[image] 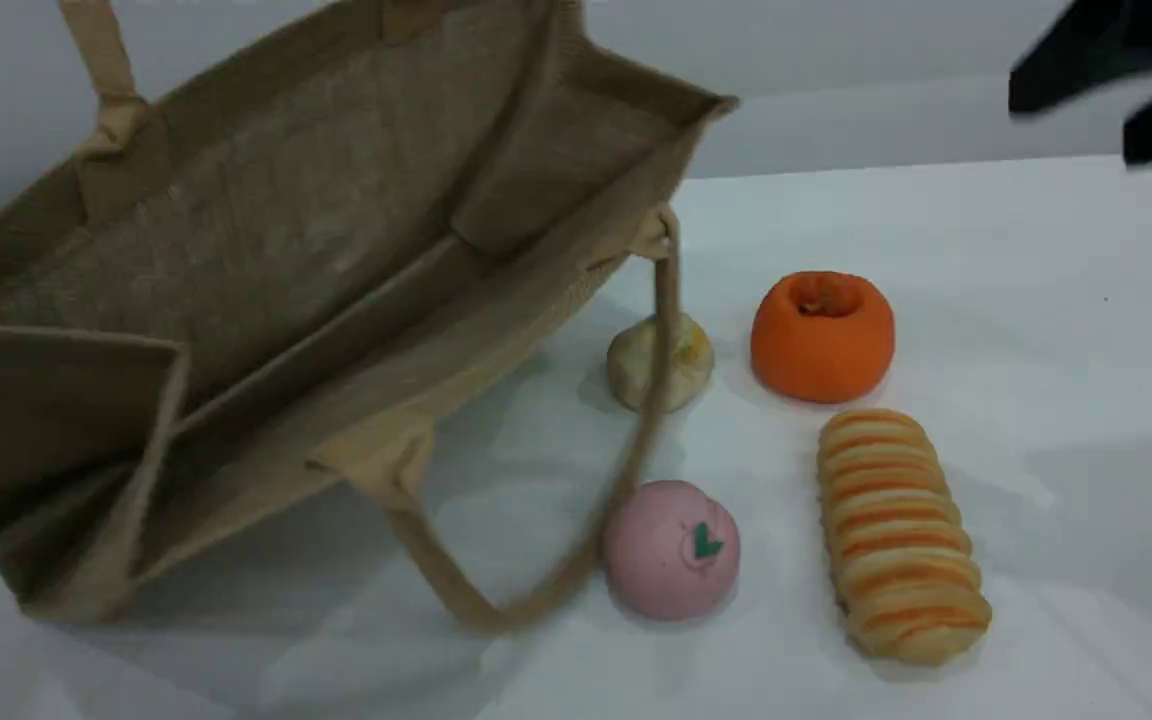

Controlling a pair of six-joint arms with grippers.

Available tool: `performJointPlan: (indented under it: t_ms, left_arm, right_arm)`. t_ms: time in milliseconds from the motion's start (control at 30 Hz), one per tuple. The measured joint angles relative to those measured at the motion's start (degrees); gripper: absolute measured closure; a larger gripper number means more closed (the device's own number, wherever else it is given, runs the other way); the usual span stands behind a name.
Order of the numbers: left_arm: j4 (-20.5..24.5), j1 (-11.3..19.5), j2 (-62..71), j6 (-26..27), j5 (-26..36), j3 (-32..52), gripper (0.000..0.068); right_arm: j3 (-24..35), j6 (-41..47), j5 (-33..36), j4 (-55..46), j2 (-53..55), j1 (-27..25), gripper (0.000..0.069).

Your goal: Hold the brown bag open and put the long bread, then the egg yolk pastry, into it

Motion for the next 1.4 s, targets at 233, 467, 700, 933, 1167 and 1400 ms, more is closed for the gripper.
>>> performJointPlan:
  t_ms: [233, 467, 700, 933, 1167, 1400]
  left_arm:
    - [0.1, 0.1, 0.0, 0.0, 0.0, 0.0, 0.0599]
    - [0.1, 0.1, 0.0, 0.0, -0.1, 0.0, 0.0599]
    - [0.1, 0.1, 0.0, -0.4, -0.1, 0.0, 0.0599]
    - [0.0, 0.1, 0.1, -0.4, -0.1, 0.0, 0.0599]
    - [0.0, 0.1, 0.1, -0.5, -0.1, 0.0, 0.0599]
    - [-0.1, 0.1, 0.1, -0.5, -0.1, 0.0, 0.0599]
  right_arm:
    - [-0.1, -0.2, -2.4, 0.5, 9.0, 2.3, 0.0214]
    - [-0.5, -3.8, -7.3, 4.4, 19.1, 9.6, 0.0214]
    - [-2.5, -5.0, -10.4, 4.8, 25.2, 13.1, 0.0214]
    - [-2.5, -5.0, -12.8, 5.1, 28.4, 13.1, 0.0214]
    - [-4.3, -6.4, -11.2, 5.7, 31.4, 13.1, 0.0214]
    - [-6.8, -7.6, -8.6, 6.0, 34.6, 13.1, 0.0239]
